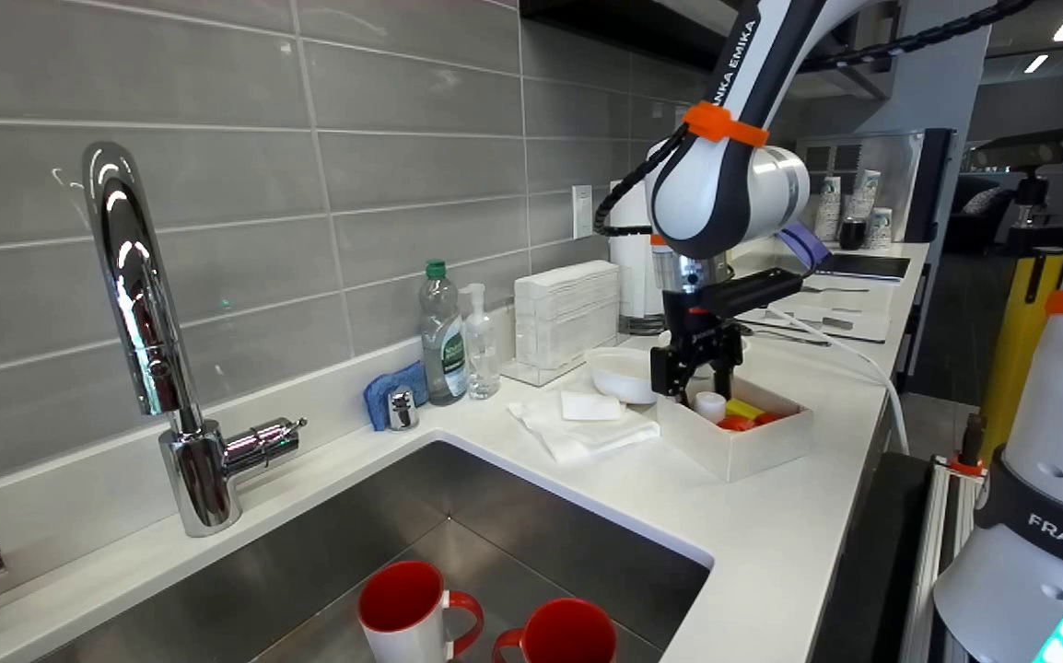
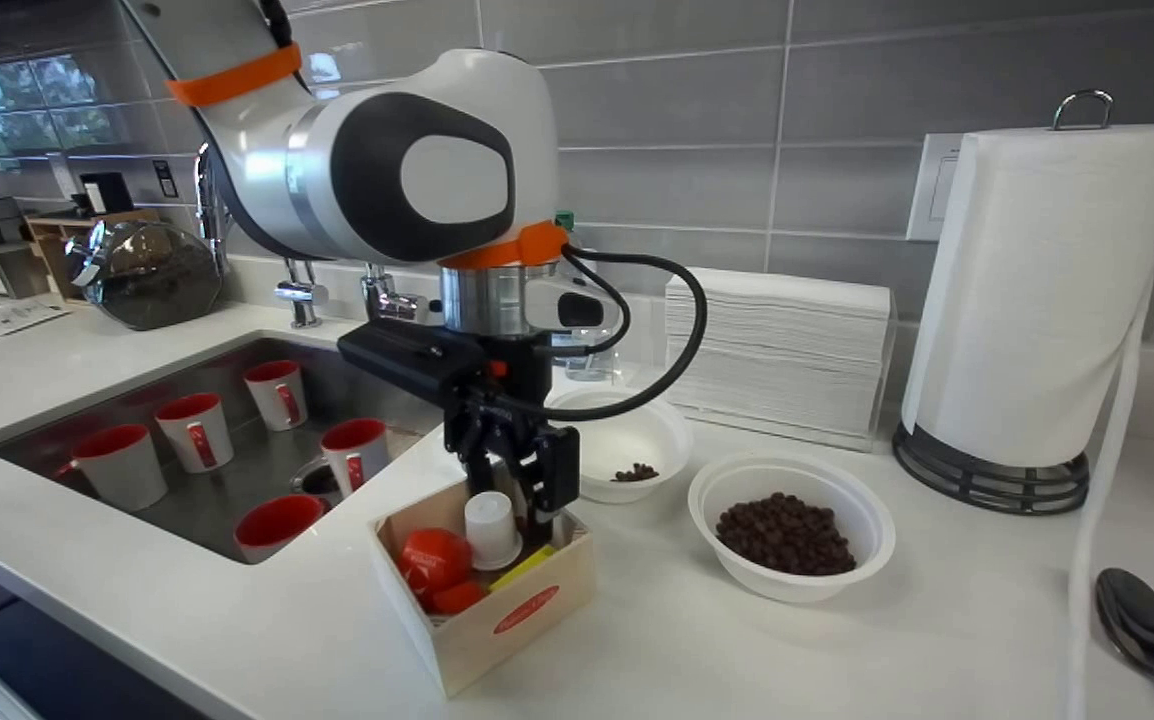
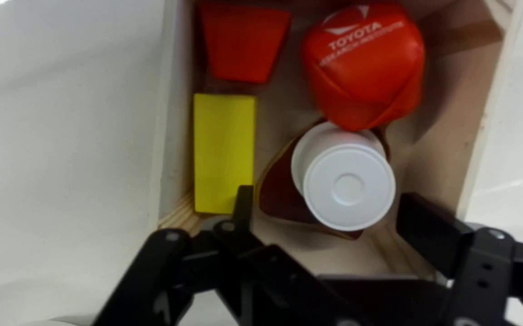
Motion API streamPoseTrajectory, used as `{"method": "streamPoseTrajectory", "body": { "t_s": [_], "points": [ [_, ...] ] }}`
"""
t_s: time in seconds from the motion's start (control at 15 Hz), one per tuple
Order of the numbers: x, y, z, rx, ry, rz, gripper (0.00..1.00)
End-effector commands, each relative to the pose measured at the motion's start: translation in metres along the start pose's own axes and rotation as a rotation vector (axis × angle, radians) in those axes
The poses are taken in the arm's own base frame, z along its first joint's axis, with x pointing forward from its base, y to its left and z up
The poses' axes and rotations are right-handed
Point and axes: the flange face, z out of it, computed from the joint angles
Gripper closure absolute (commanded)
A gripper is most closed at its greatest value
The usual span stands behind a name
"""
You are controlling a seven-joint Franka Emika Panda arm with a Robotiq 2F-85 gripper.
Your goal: Move the creamer cup to the counter
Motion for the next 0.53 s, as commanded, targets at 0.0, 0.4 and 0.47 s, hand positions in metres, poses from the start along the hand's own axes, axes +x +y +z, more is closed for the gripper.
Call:
{"method": "streamPoseTrajectory", "body": {
  "t_s": [0.0,0.4,0.47],
  "points": [
    [-0.0055,-0.0001,0.0042,0.002,-0.054,-0.022,0.00],
    [-0.0132,0.0032,0.0070,-0.038,-0.118,-0.022,0.19],
    [-0.0125,0.0033,0.0070,-0.037,-0.112,-0.023,0.26]
  ]
}}
